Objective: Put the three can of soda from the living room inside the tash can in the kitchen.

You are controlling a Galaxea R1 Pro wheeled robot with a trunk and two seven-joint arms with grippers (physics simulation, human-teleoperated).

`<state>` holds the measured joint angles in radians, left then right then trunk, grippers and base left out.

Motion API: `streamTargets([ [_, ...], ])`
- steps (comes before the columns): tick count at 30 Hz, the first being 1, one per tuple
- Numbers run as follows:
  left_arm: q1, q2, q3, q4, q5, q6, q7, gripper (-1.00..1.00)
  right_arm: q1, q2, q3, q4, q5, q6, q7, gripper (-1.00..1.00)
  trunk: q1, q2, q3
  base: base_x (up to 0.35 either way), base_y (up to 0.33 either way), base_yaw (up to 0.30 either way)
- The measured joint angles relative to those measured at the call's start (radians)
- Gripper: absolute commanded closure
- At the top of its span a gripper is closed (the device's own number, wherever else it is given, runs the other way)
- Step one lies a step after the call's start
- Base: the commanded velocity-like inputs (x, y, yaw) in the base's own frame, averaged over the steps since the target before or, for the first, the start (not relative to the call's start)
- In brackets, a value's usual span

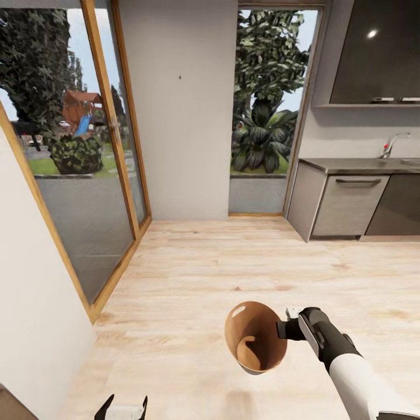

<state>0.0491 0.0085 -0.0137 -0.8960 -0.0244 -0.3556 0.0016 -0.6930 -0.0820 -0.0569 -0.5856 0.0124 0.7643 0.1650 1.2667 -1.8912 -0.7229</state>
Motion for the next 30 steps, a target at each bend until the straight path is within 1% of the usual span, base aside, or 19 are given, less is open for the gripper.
streamTargets([
  [5, 0.000, 0.000, 0.000, 0.000, 0.000, 0.000, 0.000, -1.00, 0.000, 0.000, 0.001, 0.000, -0.001, -0.001, 0.000, 1.00, -0.019, 0.035, 0.019, 0.000, 0.000, 0.000],
  [17, 0.000, 0.001, 0.001, -0.001, 0.004, 0.000, 0.000, -1.00, 0.000, 0.000, 0.001, 0.000, -0.001, 0.000, 0.000, 1.00, -0.065, 0.119, 0.072, 0.000, 0.000, 0.000],
  [23, 0.000, 0.001, 0.001, -0.001, 0.004, 0.000, 0.000, -1.00, 0.000, 0.001, 0.000, 0.000, -0.003, 0.000, 0.000, 1.00, -0.088, 0.161, 0.093, 0.000, 0.000, 0.000],
  [26, 0.000, 0.001, 0.001, -0.001, 0.004, 0.000, 0.000, -1.00, 0.000, 0.001, 0.000, 0.000, -0.002, 0.000, 0.000, 1.00, -0.100, 0.182, 0.102, 0.000, 0.000, 0.000],
  [27, 0.000, 0.001, 0.002, -0.002, 0.004, 0.000, 0.000, -1.00, 0.000, 0.007, 0.001, 0.000, 0.009, 0.000, -0.001, 1.00, -0.103, 0.189, 0.106, 0.000, 0.000, 0.000],
  [30, 0.000, 0.001, 0.001, -0.001, 0.004, 0.000, 0.000, -1.00, 0.000, 0.011, 0.000, 0.000, -0.012, 0.002, 0.001, 1.00, -0.115, 0.210, 0.115, 0.000, 0.000, 0.000],
])
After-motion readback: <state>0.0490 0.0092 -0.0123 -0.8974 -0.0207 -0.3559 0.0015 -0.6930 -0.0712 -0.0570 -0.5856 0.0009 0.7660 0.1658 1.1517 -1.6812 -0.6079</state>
